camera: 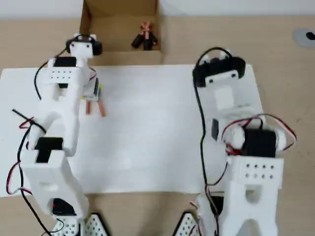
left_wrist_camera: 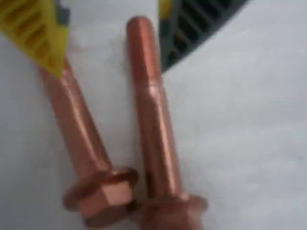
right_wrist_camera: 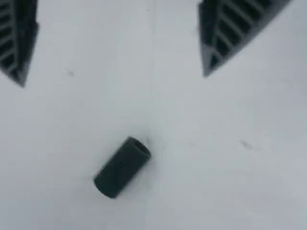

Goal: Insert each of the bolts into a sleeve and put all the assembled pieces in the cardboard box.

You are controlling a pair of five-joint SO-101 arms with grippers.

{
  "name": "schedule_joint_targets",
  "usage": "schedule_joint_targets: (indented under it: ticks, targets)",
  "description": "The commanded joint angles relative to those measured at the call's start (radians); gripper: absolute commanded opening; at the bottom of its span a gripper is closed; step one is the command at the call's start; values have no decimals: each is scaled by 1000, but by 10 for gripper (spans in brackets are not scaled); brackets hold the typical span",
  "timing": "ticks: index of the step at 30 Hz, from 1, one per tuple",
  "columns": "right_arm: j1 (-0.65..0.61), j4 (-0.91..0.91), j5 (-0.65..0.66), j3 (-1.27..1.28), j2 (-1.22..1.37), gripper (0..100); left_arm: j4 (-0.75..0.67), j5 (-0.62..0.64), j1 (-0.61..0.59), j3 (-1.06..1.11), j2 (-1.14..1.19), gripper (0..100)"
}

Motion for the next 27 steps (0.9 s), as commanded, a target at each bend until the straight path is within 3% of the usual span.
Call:
schedule_joint_targets:
  ticks: [1,6,13,27]
  targets:
    - [71,-20,6,18,-45,274,-41,-3,3,-44,5,145]
    - [159,-28,9,16,-45,274,-104,-3,-5,-44,12,145]
    - [208,-28,112,16,-50,274,-201,-3,-57,-37,13,145]
    - [213,-21,112,16,-51,274,-252,-5,-77,-101,196,145]
